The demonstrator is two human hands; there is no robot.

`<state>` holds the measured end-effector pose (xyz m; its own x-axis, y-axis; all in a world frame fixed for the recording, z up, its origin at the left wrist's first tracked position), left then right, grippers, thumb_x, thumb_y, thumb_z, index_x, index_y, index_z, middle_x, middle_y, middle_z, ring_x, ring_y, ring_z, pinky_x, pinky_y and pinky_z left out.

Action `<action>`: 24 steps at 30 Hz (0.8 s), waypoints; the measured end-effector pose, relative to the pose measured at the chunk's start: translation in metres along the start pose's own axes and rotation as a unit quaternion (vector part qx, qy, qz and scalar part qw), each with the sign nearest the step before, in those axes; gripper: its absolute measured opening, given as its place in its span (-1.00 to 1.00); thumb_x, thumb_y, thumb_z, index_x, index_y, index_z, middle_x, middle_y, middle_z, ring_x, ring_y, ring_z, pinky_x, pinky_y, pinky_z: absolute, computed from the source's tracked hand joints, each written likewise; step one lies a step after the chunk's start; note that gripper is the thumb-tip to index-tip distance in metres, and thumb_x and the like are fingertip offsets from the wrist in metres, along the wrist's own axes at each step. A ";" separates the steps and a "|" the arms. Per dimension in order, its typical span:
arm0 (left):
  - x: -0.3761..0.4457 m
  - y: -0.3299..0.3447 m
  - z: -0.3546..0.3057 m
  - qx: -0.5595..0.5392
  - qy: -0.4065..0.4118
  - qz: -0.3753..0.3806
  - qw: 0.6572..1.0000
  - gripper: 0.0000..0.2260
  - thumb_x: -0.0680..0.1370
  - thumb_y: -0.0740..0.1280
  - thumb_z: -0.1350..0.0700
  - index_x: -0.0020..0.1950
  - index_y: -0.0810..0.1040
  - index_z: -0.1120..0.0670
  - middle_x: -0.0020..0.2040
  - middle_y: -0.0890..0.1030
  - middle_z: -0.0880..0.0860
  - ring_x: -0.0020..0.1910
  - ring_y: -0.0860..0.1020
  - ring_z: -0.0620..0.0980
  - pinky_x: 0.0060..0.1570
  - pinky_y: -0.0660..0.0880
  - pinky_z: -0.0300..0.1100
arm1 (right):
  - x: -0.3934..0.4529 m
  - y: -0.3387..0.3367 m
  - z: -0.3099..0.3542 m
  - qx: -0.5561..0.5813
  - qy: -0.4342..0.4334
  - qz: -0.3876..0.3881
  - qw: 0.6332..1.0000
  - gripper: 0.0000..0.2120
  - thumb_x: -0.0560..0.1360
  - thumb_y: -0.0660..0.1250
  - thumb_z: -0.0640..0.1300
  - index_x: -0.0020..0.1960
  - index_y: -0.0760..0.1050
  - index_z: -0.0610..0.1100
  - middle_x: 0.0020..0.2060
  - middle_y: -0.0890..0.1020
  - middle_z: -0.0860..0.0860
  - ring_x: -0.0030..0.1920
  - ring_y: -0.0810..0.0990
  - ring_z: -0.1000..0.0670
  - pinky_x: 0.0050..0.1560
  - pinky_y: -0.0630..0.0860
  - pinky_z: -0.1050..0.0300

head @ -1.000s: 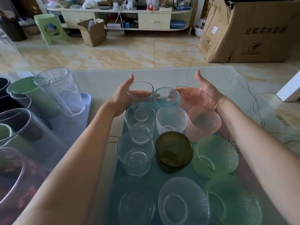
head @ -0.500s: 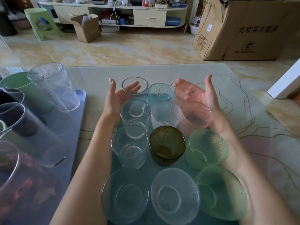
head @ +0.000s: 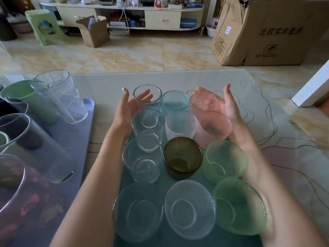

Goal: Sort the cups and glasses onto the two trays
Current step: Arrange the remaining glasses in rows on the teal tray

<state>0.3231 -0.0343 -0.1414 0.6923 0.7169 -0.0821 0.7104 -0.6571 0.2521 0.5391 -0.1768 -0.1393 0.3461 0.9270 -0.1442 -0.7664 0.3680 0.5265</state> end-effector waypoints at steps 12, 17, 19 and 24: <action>-0.093 -0.009 0.016 -0.020 -0.002 -0.132 0.991 -0.52 0.52 0.11 0.46 0.39 0.39 0.14 0.34 0.49 0.08 0.30 0.48 0.05 0.38 0.33 0.03 | -0.088 -0.015 0.006 -0.115 -0.051 -0.289 0.949 -0.78 0.60 0.10 -0.10 -0.10 0.50 -0.07 -0.20 0.60 0.00 -0.27 0.57 0.05 -0.25 0.51 0.18; -0.151 -0.003 0.020 -0.100 -0.009 -0.125 0.987 -0.64 0.65 0.01 0.22 0.45 0.26 0.18 0.44 0.36 0.11 0.34 0.41 -0.02 0.35 0.29 -0.16 | -0.160 0.003 -0.004 -0.127 -0.046 -0.325 0.936 -0.80 0.59 0.09 -0.15 -0.05 0.49 -0.07 -0.19 0.63 0.03 -0.32 0.57 0.12 -0.32 0.52 0.29; -0.176 0.000 0.019 -0.117 -0.018 -0.150 0.982 -0.61 0.67 -0.05 0.08 0.48 0.22 0.14 0.48 0.30 0.08 0.45 0.28 -0.02 0.44 0.16 -0.16 | -0.192 0.017 -0.020 -0.106 -0.057 -0.377 0.918 -0.76 0.59 0.05 -0.09 0.04 0.49 -0.05 0.06 0.59 -0.01 -0.05 0.56 0.06 0.01 0.48 0.20; -0.247 0.039 0.019 -0.062 0.071 -0.353 0.931 -0.51 0.61 0.05 -0.07 0.46 0.27 0.16 0.41 0.34 -0.04 0.39 0.31 -0.11 0.41 0.19 -0.23 | -0.248 0.072 -0.088 0.025 -0.106 -0.537 0.837 -0.41 0.42 0.10 0.23 0.38 0.36 0.00 0.39 0.39 0.05 0.36 0.37 0.02 0.43 0.23 -0.02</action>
<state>0.1824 -0.2417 -0.1290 0.0277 0.9891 -0.1448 0.9556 0.0163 0.2941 0.3504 -0.3741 -0.1397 0.9127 0.0290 -0.4075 0.0695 0.9719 0.2250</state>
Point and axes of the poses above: each hand's wrist, its own x-axis towards the middle knuckle, its own y-axis out of the palm, z = x × y, the point moved 2 cm from there along x, towards the middle knuckle
